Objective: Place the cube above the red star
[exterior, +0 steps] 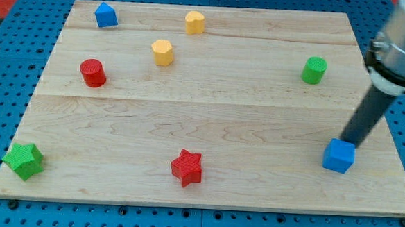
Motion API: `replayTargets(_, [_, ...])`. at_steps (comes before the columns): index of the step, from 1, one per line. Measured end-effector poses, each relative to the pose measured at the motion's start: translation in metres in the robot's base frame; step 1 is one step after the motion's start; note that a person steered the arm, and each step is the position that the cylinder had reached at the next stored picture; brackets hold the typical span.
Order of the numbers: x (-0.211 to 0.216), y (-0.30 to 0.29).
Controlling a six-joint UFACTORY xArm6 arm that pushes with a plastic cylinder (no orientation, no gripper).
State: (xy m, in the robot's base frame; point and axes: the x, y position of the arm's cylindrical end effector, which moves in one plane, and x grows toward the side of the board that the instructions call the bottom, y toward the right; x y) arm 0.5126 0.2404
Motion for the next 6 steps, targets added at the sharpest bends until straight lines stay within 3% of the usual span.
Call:
replayTargets(2, [-0.006,0.043])
replayTargets(3, [0.028,0.048])
replayTargets(4, [0.039,-0.037])
replayTargets(6, [-0.065,-0.201])
